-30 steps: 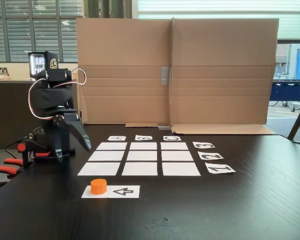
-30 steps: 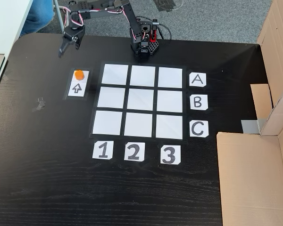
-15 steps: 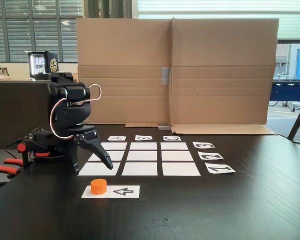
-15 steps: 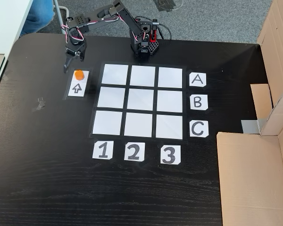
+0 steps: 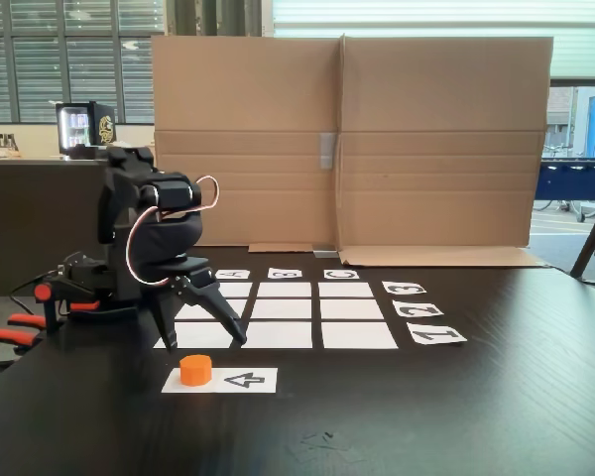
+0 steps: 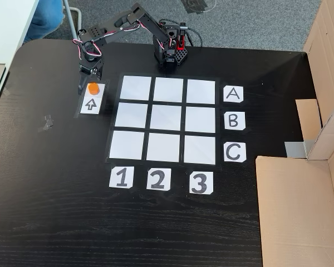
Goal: Pick up the round, orange token and place it in the grid on square B3.
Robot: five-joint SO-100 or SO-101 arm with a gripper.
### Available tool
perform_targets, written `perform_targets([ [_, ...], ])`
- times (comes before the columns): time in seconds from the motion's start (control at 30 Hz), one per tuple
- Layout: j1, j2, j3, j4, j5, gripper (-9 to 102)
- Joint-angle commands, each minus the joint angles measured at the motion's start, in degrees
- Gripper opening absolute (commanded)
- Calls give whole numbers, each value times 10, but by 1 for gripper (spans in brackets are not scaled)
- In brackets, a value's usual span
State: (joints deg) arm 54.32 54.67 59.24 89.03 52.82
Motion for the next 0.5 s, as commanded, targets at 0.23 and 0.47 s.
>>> perform_targets([
  [0.23,-4,-37,-82,-5,7,53],
  [0.47,-10,-50,-86,-6,7,53],
])
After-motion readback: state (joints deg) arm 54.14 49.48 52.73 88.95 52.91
